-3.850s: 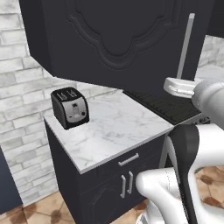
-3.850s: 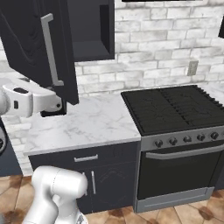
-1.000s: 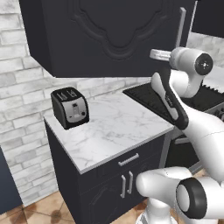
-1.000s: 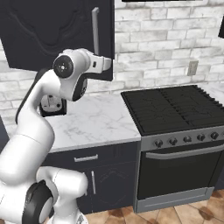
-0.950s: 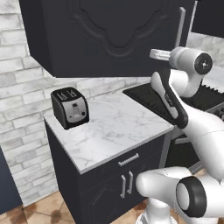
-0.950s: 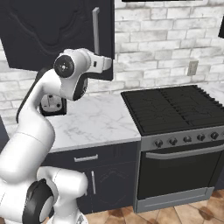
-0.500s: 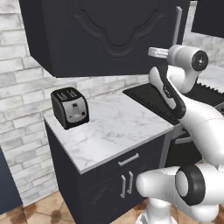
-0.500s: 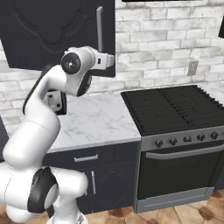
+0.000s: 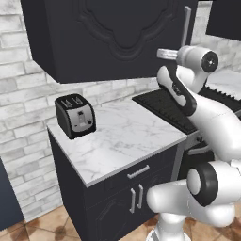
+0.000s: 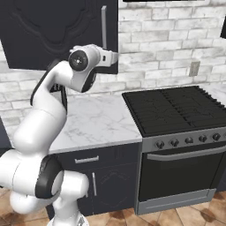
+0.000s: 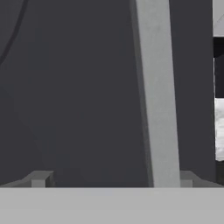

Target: Close all open cabinet doors.

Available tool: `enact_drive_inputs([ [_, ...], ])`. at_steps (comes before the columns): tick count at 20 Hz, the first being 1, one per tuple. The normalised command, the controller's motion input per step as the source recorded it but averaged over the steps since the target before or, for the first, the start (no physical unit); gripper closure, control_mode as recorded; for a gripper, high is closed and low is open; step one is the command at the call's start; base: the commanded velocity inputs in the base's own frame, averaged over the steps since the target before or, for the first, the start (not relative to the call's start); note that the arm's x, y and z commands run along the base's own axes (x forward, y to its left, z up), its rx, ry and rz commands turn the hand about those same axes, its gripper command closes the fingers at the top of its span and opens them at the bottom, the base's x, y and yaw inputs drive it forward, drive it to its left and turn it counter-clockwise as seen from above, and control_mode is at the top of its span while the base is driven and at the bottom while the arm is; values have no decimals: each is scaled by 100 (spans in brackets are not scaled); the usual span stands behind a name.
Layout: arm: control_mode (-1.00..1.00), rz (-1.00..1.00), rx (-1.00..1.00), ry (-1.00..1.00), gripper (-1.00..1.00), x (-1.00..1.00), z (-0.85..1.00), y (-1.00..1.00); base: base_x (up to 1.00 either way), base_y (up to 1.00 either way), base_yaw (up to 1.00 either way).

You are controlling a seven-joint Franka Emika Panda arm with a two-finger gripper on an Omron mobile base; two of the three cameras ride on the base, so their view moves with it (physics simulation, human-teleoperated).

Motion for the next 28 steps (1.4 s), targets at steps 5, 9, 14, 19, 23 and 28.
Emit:
enact_drive_inputs([
  [5, -100, 0, 0, -1, -100, 49, -10, 0, 0, 0, 0],
  [9, -100, 0, 0, -1, -100, 51, -12, 0, 0, 0, 0],
  [14, -100, 0, 0, -1, -100, 51, -10, 0, 0, 0, 0],
  [19, -100, 0, 0, 0, -100, 51, -7, 0, 0, 0, 0],
  [23, -100, 0, 0, 0, -100, 47, -8, 0, 0, 0, 0],
  [28, -100, 0, 0, -1, -100, 43, -9, 0, 0, 0, 0],
])
